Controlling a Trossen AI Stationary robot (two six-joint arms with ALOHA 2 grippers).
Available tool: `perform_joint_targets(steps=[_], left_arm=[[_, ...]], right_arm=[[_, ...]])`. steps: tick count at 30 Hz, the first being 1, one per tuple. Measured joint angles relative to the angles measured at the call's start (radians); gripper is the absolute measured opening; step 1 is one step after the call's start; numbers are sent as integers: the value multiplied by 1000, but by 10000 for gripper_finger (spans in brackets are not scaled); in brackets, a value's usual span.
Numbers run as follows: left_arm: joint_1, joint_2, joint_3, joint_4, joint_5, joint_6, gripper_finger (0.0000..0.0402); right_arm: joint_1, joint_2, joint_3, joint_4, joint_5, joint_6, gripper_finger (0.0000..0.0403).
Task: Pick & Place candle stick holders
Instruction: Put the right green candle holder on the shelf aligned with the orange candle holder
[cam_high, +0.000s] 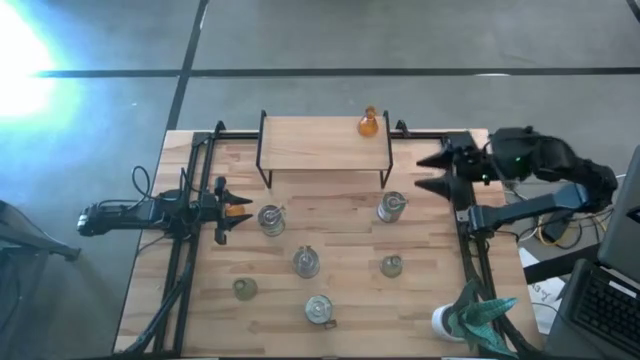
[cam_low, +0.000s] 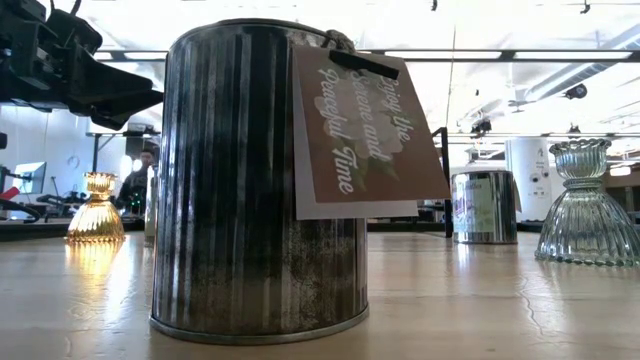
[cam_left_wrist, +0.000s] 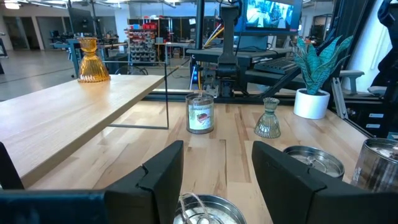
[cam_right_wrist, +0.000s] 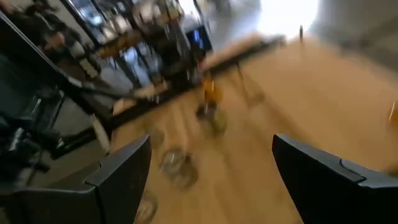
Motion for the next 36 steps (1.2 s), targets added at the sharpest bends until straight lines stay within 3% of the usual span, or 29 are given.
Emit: perform_joint_targets(steps=[6, 10, 26, 36], left_arm=[[0, 0, 0, 0, 0, 0, 195], [0, 0, 0, 0, 0, 0, 195], [0, 0, 0, 0, 0, 0, 195], [0, 0, 0, 0, 0, 0, 195]], right_arm=[[108, 27, -10, -219, 60, 274, 324], [192, 47, -13, -267, 120, 395, 324], [500, 158, -13, -273, 442, 562, 324], [611, 288, -13, -333, 457, 658, 324]])
